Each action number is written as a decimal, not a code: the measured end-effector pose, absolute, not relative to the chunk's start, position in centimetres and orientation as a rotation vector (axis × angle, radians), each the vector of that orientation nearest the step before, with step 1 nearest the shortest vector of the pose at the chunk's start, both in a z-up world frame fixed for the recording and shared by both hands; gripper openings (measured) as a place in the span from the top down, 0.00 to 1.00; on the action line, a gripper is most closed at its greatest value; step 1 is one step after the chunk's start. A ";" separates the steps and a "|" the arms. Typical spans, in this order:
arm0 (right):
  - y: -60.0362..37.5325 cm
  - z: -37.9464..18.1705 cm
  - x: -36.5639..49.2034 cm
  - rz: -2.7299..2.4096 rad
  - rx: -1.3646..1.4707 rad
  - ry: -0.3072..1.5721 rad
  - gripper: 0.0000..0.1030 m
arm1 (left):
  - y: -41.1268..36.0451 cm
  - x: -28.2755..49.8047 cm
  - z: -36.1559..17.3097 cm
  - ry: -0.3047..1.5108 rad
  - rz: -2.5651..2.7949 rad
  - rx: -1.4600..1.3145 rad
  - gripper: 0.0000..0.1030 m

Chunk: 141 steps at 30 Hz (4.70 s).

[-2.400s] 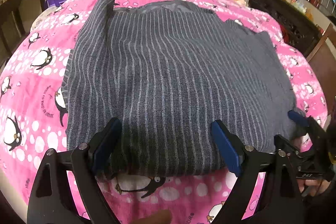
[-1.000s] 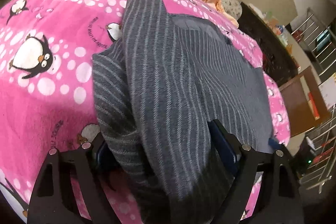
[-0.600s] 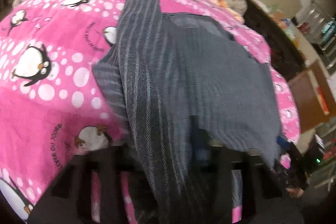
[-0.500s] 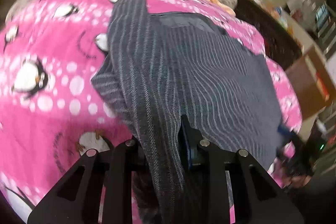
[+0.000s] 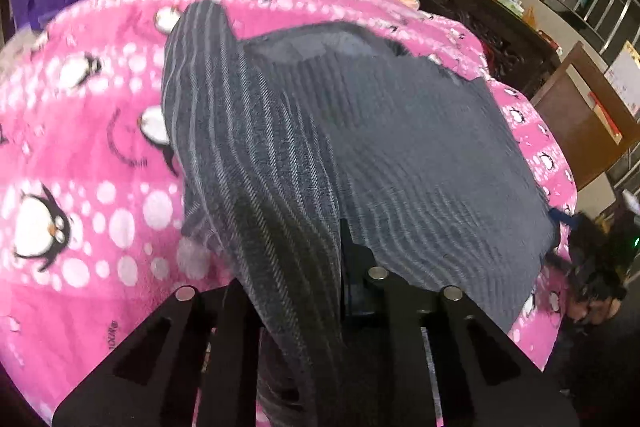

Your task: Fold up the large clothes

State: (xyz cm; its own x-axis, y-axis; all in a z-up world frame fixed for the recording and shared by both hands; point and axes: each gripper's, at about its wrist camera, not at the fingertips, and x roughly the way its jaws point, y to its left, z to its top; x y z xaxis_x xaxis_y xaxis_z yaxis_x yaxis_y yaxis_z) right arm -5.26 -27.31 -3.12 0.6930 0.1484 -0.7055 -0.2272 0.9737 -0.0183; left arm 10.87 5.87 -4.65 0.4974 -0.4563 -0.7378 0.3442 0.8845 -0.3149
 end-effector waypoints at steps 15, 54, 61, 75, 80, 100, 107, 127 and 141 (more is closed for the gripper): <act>-38.7 -2.4 -8.1 -0.177 0.094 0.782 0.06 | -4.3 12.3 4.2 0.902 -0.673 -0.629 0.88; -44.0 -0.8 -13.3 -0.272 0.060 0.742 0.07 | -16.4 5.5 4.3 0.790 -0.770 -0.378 0.22; -39.6 4.8 -10.0 0.039 0.057 0.586 0.34 | -10.9 6.1 1.8 0.795 -0.445 -0.242 0.34; -29.6 -1.5 -1.0 0.281 -0.058 0.884 0.76 | -13.5 3.0 -2.6 0.893 -0.494 -0.093 0.47; -31.9 -4.7 -2.3 0.307 0.080 0.855 0.75 | -14.6 1.8 -2.7 0.840 -0.471 -0.021 0.47; -31.0 4.7 9.4 0.081 0.287 0.740 0.65 | -14.7 4.2 -2.9 0.817 -0.524 -0.218 0.46; -32.5 -5.0 11.3 -0.029 0.160 0.844 0.63 | -15.6 4.1 -4.0 0.827 -0.558 -0.172 0.47; -33.9 -5.3 9.2 0.005 0.232 0.827 0.51 | -15.5 14.5 1.9 0.834 -0.334 -0.185 0.46; -32.9 -5.6 9.5 -0.021 0.164 0.806 0.50 | -19.9 26.1 -4.2 0.912 -0.206 -0.021 0.42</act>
